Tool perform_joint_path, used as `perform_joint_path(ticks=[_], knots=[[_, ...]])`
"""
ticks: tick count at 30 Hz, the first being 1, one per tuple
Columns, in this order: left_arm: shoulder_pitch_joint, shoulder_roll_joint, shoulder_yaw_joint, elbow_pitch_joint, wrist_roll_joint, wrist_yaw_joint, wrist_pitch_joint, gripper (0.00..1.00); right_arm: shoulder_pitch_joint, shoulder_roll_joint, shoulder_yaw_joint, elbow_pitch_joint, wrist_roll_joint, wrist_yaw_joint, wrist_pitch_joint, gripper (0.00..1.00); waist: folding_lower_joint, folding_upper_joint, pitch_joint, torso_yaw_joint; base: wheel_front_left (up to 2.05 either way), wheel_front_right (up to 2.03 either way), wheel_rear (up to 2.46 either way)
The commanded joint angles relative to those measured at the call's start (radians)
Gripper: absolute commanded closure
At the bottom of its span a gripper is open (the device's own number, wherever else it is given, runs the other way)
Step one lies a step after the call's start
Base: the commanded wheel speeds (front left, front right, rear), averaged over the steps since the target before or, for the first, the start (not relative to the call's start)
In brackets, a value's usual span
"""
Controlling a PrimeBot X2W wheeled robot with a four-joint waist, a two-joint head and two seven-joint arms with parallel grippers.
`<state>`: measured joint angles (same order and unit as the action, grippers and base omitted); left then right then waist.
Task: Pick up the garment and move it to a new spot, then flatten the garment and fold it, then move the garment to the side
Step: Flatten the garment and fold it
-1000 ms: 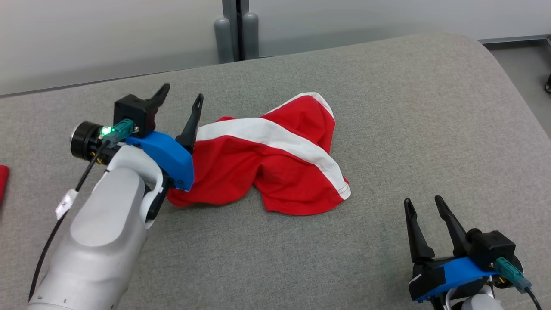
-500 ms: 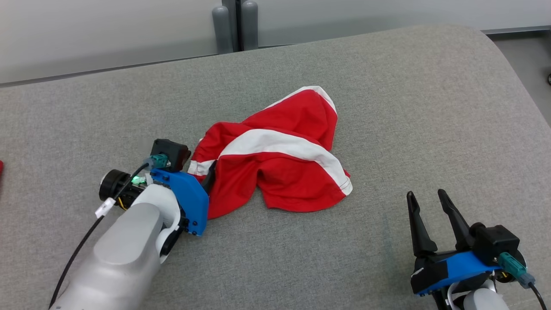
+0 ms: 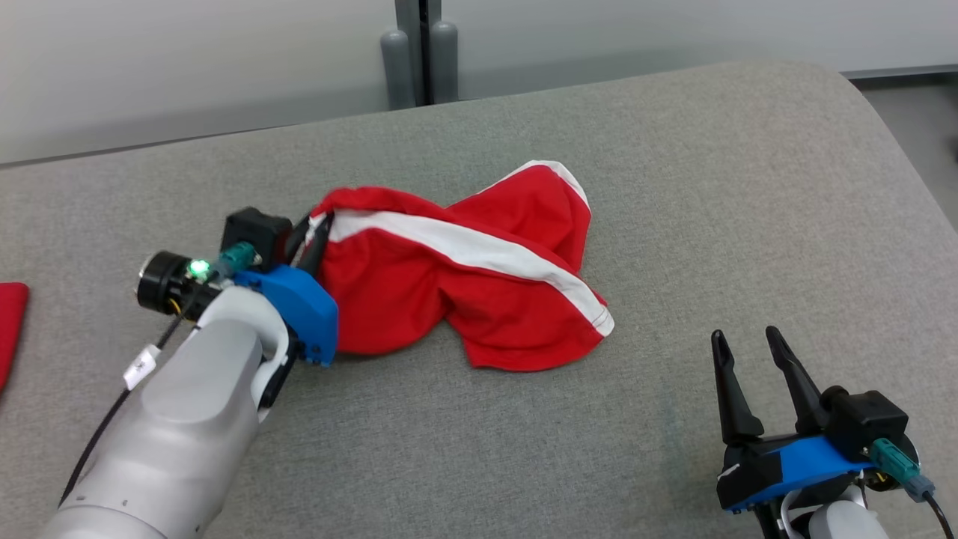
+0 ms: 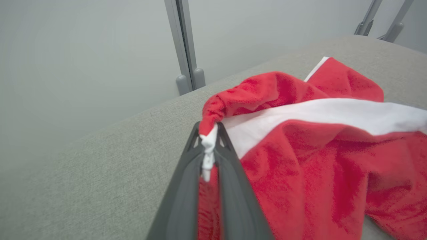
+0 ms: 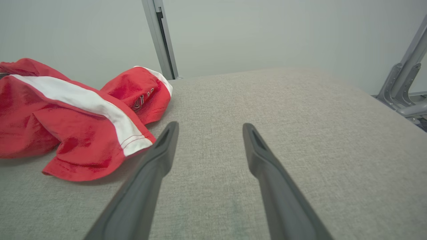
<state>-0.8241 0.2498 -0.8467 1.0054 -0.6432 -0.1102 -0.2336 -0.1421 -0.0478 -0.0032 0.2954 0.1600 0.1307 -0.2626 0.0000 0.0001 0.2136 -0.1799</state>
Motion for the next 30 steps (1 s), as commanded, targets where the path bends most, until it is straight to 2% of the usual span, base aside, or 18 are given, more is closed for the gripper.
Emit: perform_joint_path(ticks=[1,4,9,10,13,17,22,29,30], knots=[[-0.022,0.003,0.021,-0.003,0.007,0.018,-0.021,1.0,0.008,-0.005,0.0,-0.006,-0.004,0.0,-0.004,0.0,0.0,-0.0001,-0.009,0.006,0.0,0.0,0.0],[-0.027,0.023,0.076,-0.071,0.021,0.044,-0.032,1.0,0.019,-0.005,0.003,-0.008,-0.002,0.0,-0.003,0.0,0.0,-0.0001,-0.025,0.021,0.0,0.0,0.0],[0.136,0.053,0.183,-0.3,0.088,0.089,-0.031,1.0,0.037,-0.005,0.002,-0.008,0.001,0.0,-0.004,0.0,0.0,-0.0001,-0.052,0.055,0.0,0.0,0.0],[0.136,0.053,0.183,-0.3,0.088,0.089,-0.031,1.0,0.037,-0.005,0.002,-0.008,0.001,0.0,-0.004,0.0,0.0,-0.0001,-0.052,0.055,0.0,0.0,0.0],[0.273,0.062,0.239,-0.409,0.118,0.096,-0.032,1.0,0.047,-0.005,0.002,-0.004,-0.005,0.0,-0.003,0.0,0.0,-0.0001,-0.063,0.077,0.0,0.0,0.0],[0.451,0.043,0.291,-0.507,0.154,0.107,-0.032,1.0,0.055,-0.005,-0.002,-0.002,-0.012,0.0,-0.004,0.0,0.0,-0.0001,-0.071,0.112,0.0,0.0,0.0],[0.623,-0.002,0.347,-0.553,0.177,0.094,-0.032,1.0,0.058,-0.005,0.0,0.002,-0.023,0.0,-0.003,0.0,0.0,-0.0001,-0.08,0.153,0.0,0.0,0.0],[0.743,-0.061,0.411,-0.503,0.196,0.053,-0.032,1.0,0.065,-0.005,0.013,0.013,-0.026,0.0,-0.004,0.0,0.0,-0.0001,-0.102,0.175,0.0,0.0,0.0],[0.75,-0.069,0.418,-0.496,0.2,0.046,-0.032,0.92,0.068,-0.005,0.014,0.015,-0.026,0.0,-0.003,0.0,0.0,-0.0001,-0.107,0.175,0.0,0.0,0.0]])
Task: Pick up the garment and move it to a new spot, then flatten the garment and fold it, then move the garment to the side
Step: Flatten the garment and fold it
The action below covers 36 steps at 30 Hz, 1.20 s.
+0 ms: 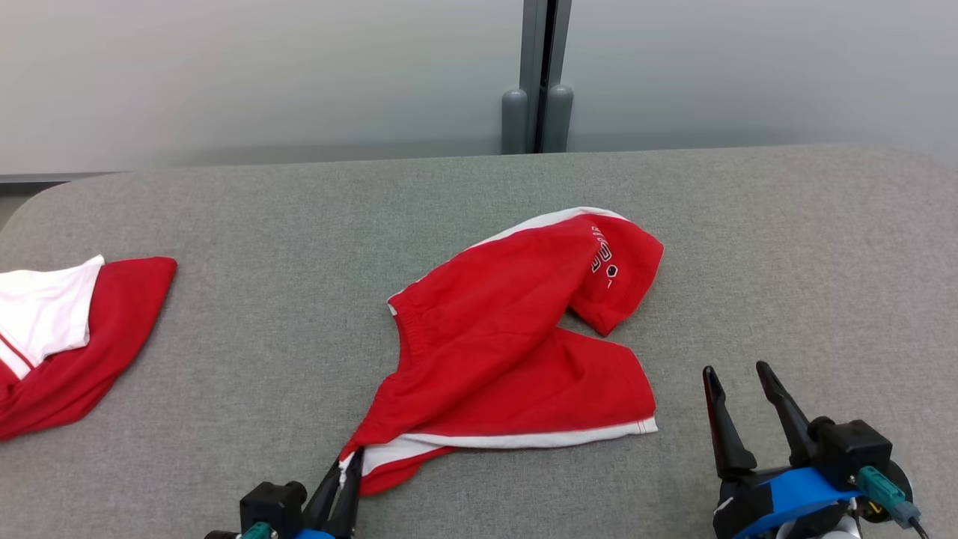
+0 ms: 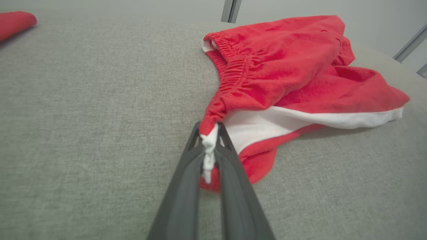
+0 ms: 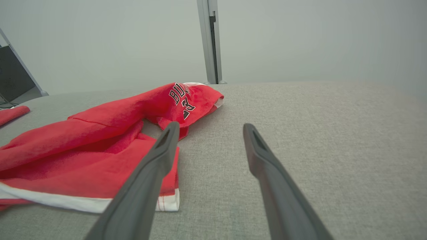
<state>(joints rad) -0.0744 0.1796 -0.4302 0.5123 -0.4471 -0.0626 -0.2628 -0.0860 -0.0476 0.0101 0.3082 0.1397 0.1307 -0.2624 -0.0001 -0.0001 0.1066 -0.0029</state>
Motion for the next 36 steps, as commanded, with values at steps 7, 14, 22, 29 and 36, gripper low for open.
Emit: perform_joint_path(ticks=[7,14,22,29,36], knots=[[0.013,-0.032,0.083,-0.106,0.091,-0.026,-0.003,0.0,0.033,-0.005,-0.002,0.017,-0.01,0.0,-0.004,0.0,0.0001,0.0001,-0.035,0.004,0.0,0.0,0.0],[0.055,-0.067,0.252,-0.271,0.164,-0.037,-0.003,0.0,0.04,-0.005,0.003,0.022,-0.004,0.0,-0.004,0.0,0.0001,0.0001,-0.058,-0.008,0.0,0.0,0.0],[0.115,-0.108,0.47,-0.364,0.251,-0.042,-0.003,0.0,0.051,-0.005,-0.002,0.031,0.002,0.0,-0.004,0.0,0.0001,0.0001,-0.051,-0.019,0.0,0.0,0.0],[0.14,-0.117,0.534,-0.331,0.317,-0.062,-0.003,0.0,0.043,-0.005,0.006,0.049,0.003,0.0,-0.004,0.0,0.0001,0.0001,-0.032,-0.012,0.0,0.0,0.0],[0.115,-0.126,0.543,-0.313,0.333,-0.068,-0.003,0.0,-0.006,-0.005,0.097,0.099,-0.021,0.0,-0.004,0.0,0.0001,0.0001,-0.02,0.007,0.0,0.0,0.0]])
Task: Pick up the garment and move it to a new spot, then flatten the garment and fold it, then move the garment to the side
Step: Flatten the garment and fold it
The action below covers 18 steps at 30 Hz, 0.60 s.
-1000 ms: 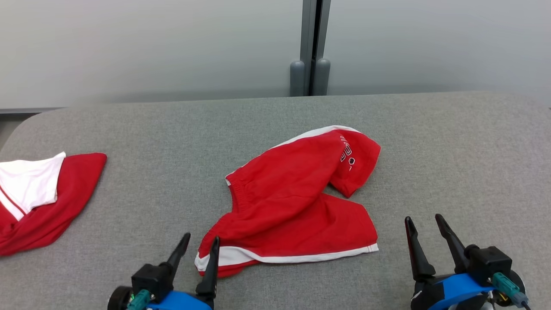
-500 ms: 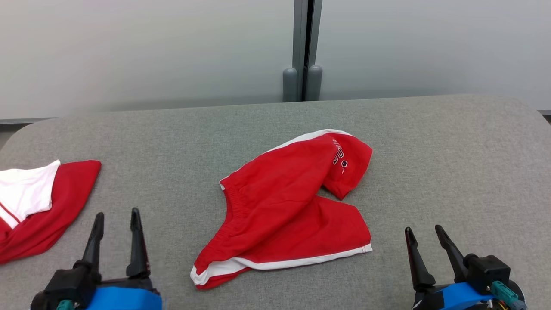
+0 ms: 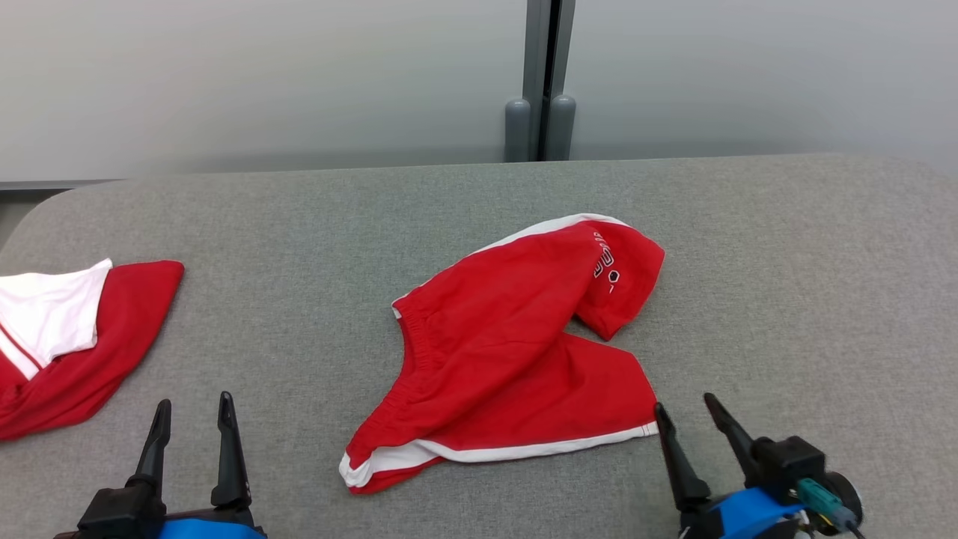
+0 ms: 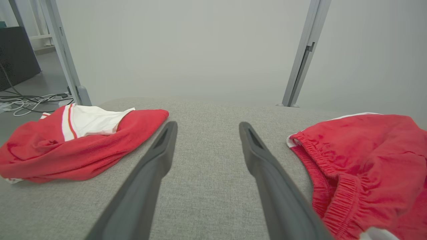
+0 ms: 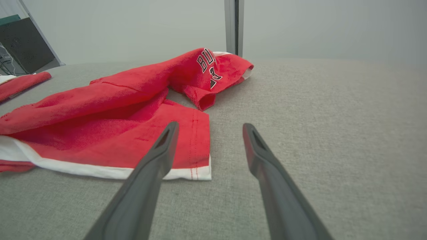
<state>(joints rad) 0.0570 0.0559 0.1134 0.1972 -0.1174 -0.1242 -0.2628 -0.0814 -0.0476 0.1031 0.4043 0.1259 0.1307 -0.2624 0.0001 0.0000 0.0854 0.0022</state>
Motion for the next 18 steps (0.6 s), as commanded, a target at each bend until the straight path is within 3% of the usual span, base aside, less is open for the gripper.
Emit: perform_joint_path(ticks=[1,14,15,16,17,18], knots=[[-0.019,-0.003,-0.001,0.003,0.005,-0.007,-0.003,0.0,-0.023,-0.005,0.017,0.018,-0.013,0.0,-0.004,0.0,-0.0001,0.0,0.003,0.004,0.0,0.0,0.0],[-0.033,-0.006,-0.021,0.024,0.017,-0.009,-0.003,0.0,-0.15,-0.005,0.05,0.326,-0.041,0.0,-0.004,0.0,-0.0001,0.0,0.017,0.033,0.0,0.0,0.0],[-0.035,-0.006,-0.022,0.025,0.015,-0.008,-0.003,0.0,-0.156,-0.005,0.055,0.337,-0.035,0.0,-0.004,0.04,-0.0001,0.0,0.019,0.033,0.0,0.0,0.0],[-0.037,-0.006,-0.022,0.026,0.014,-0.007,-0.003,0.0,-0.162,-0.005,0.06,0.345,-0.028,0.0,-0.004,0.39,-0.0001,0.0,0.02,0.033,0.0,0.0,0.0],[-0.039,-0.006,-0.021,0.026,0.014,-0.007,-0.003,0.0,-0.166,-0.005,0.066,0.351,-0.022,0.0,-0.004,0.62,-0.0001,0.0,0.021,0.032,0.0,0.0,0.0],[-0.039,-0.006,-0.021,0.025,0.013,-0.007,-0.003,0.0,-0.17,-0.005,0.071,0.356,-0.015,0.0,-0.004,0.97,-0.0001,0.0,0.021,0.031,0.0,0.0,0.0]])
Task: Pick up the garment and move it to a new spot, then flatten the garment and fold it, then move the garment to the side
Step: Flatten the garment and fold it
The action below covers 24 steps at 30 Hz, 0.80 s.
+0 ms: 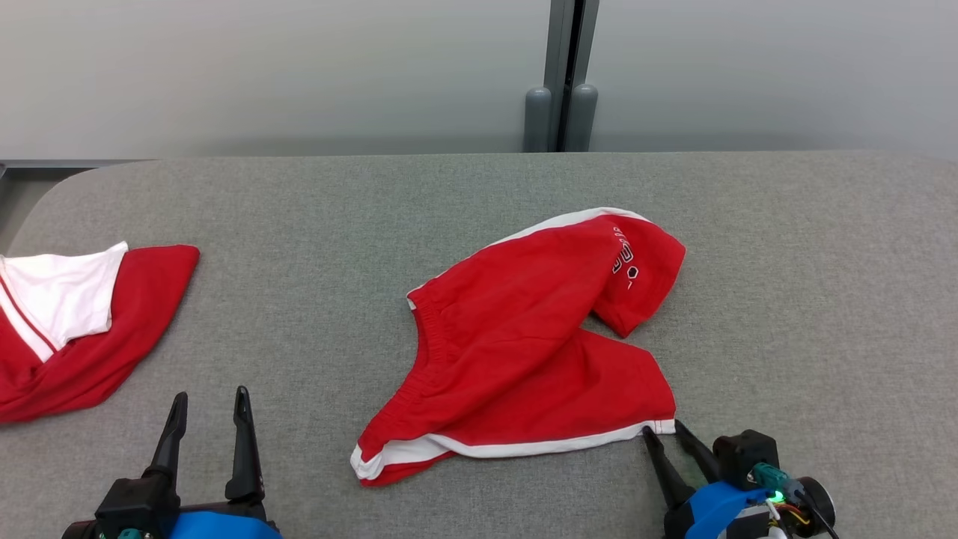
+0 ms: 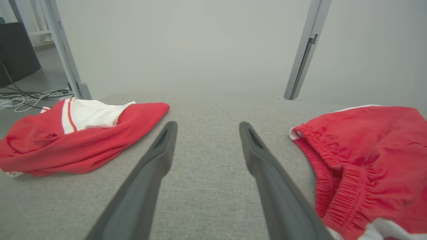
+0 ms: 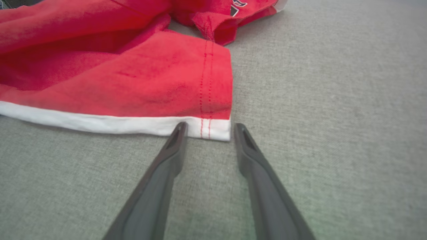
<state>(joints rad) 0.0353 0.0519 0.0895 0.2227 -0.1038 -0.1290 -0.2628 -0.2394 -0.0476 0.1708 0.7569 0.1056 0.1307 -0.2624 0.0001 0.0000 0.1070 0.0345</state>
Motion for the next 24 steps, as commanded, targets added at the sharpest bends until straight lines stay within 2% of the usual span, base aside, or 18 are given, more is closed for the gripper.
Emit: perform_joint_path(ticks=[1,7,18,19,20,21,24], knots=[[-0.017,-0.002,0.004,-0.002,-0.003,-0.002,-0.003,0.0,-0.016,-0.005,0.008,0.009,0.011,0.0,-0.004,1.0,-0.0001,0.0,0.0,-0.003,0.0,0.0,0.0],[-0.001,-0.002,0.007,-0.005,-0.008,-0.002,-0.003,0.0,-0.022,-0.005,0.008,0.006,0.014,0.0,-0.004,1.0,-0.0001,0.0,-0.011,-0.02,0.0,0.0,0.0],[0.037,-0.002,-0.003,0.006,-0.019,-0.002,-0.003,0.0,0.149,-0.005,-0.097,-0.132,-0.062,0.0,-0.004,1.0,-0.0001,0.0,-0.053,-0.049,0.0,0.0,0.0],[0.041,-0.002,-0.001,0.007,-0.02,-0.002,-0.003,0.0,0.161,-0.005,-0.101,-0.145,-0.063,0.0,-0.004,0.91,-0.0001,0.0,-0.056,-0.053,0.0,0.0,0.0],[0.043,-0.002,-0.001,0.008,-0.022,-0.002,-0.003,0.0,0.169,-0.005,-0.099,-0.159,-0.054,0.0,-0.004,0.56,-0.0001,0.0,-0.059,-0.057,0.0,0.0,0.0],[0.045,-0.002,0.001,0.009,-0.022,-0.002,-0.003,0.0,0.179,-0.005,-0.096,-0.172,-0.039,0.0,-0.004,0.0,-0.0001,0.0,-0.062,-0.061,0.0,0.0,0.0],[0.05,-0.002,0.003,0.014,-0.019,-0.002,-0.003,0.0,0.201,-0.005,-0.092,-0.21,-0.022,0.0,-0.004,0.0,-0.0001,0.0,-0.074,-0.069,0.0,0.0,0.0]])
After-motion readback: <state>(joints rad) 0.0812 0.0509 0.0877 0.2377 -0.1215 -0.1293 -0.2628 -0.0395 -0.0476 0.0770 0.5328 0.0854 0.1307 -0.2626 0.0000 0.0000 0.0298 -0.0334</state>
